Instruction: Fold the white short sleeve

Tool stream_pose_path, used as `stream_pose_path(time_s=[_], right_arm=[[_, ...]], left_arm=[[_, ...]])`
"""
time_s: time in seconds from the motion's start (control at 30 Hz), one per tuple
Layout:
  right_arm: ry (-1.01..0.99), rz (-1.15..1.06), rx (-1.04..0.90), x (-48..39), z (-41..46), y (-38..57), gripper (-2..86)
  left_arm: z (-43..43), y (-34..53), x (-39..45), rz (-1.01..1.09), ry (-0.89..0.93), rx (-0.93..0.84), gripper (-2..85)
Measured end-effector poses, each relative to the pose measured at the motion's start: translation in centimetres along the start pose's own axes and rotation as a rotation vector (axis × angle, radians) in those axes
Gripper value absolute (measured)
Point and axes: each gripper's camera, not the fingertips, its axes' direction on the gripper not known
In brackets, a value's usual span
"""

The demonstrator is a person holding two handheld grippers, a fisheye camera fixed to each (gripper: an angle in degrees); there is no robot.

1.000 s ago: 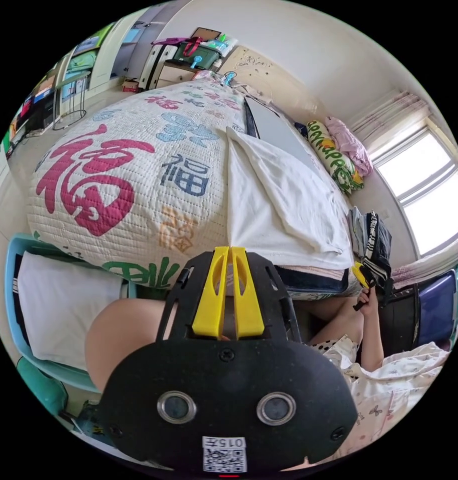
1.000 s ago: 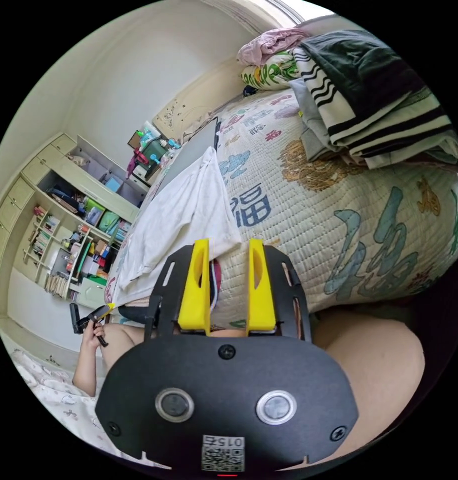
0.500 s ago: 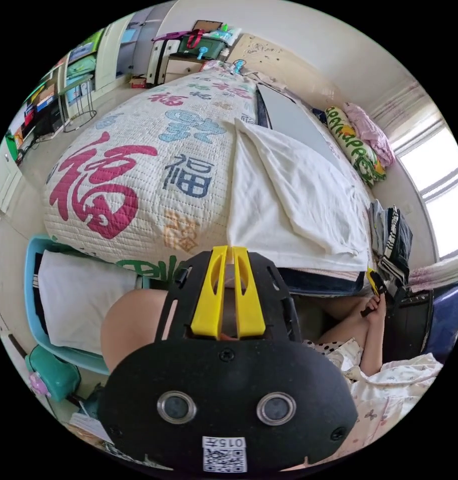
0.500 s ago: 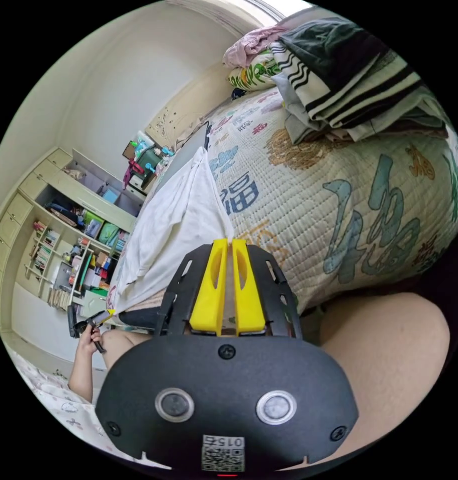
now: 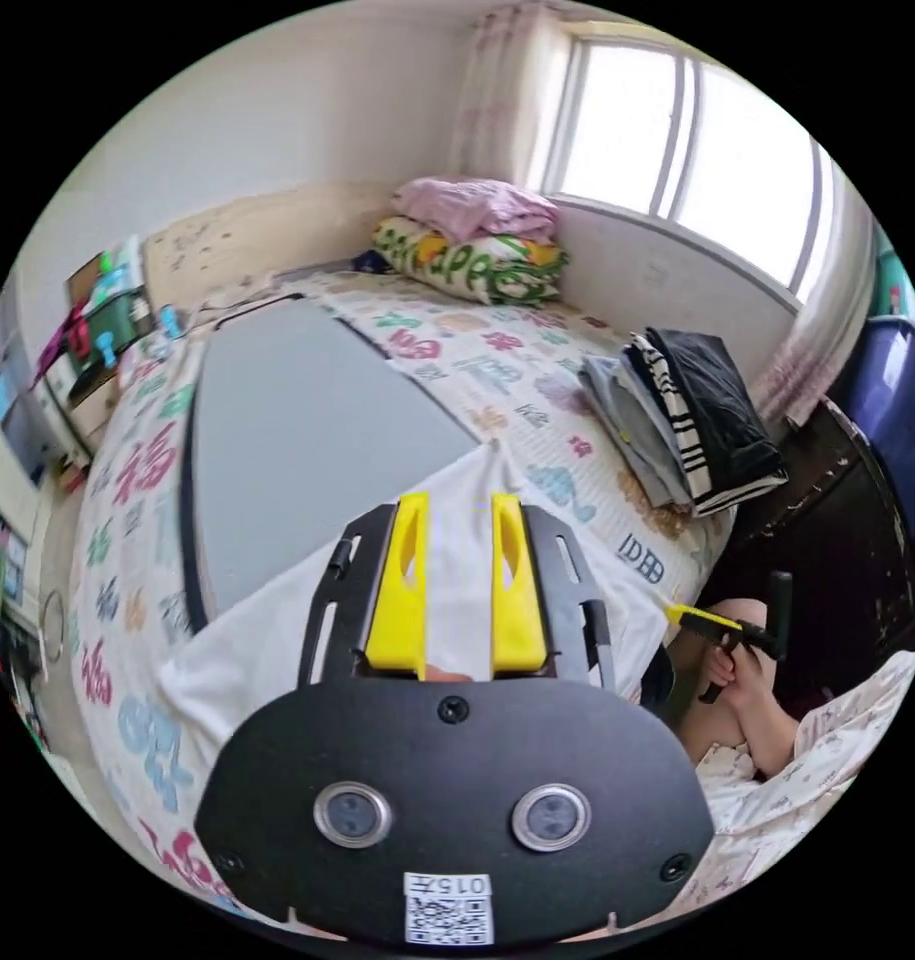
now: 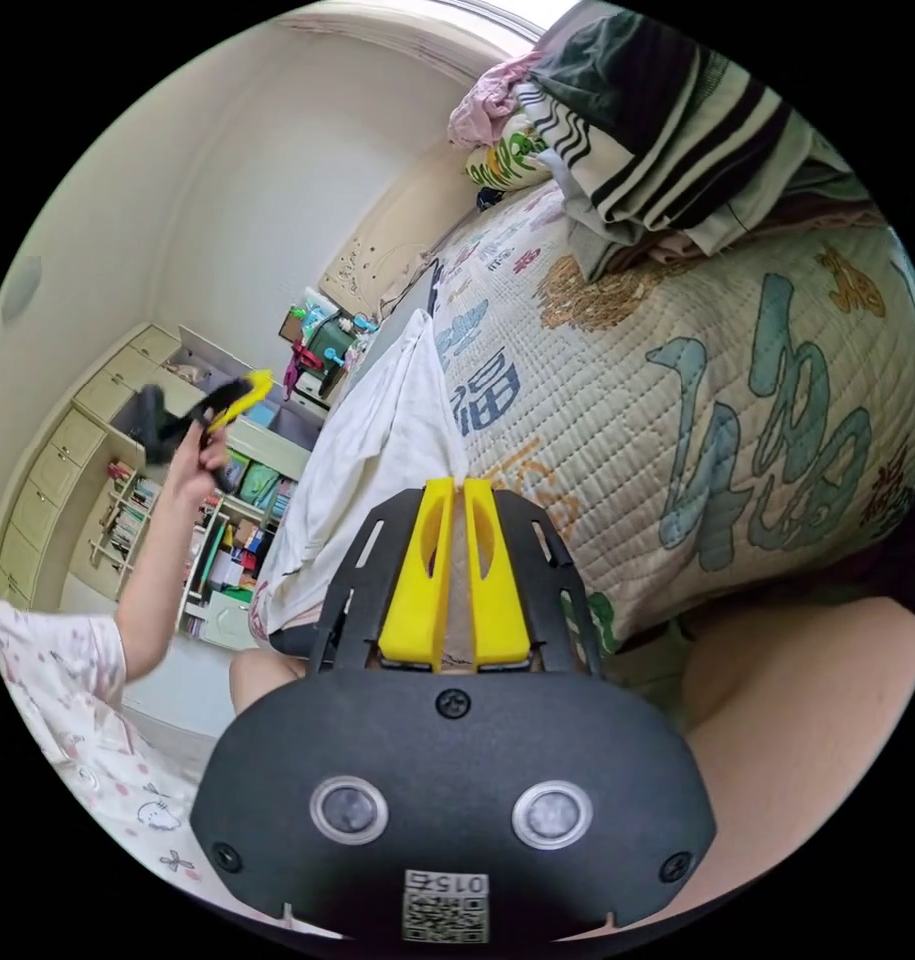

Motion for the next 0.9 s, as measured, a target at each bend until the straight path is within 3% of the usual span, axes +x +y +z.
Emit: stream_pose_path(time_s=[0.13, 0.27, 0.43, 0.63, 0.9], right_arm=[[0.042, -0.068, 0.008, 0.2, -1.2, 1.7, 0.5], [0.033, -0.061, 0.020, 1.6, -1.9, 2.7, 0.5], [0.038, -0.096, 0.022, 3.0, -2.7, 4.6, 0.4], [0.033, -0.158, 0.034, 5.3, -4.4, 7.7, 0.4], [0.188, -0.216, 0.302, 7.4, -13.8, 11.5, 0.3]], left_arm=[[12.5, -8.4, 6.6, 0.038, 0.076, -0.101, 10.4], [21.0, -11.6, 11.6, 0.069, -0.060, -0.236, 10.5], [25.2, -11.4, 14.5, 0.071, -0.159, -0.331, 7.4], [23.0, -11.2, 17.6, 0.122, -0.133, -0.306, 1.4], [9.0, -16.3, 20.8, 0.074, 0.153, 0.028, 0.5]])
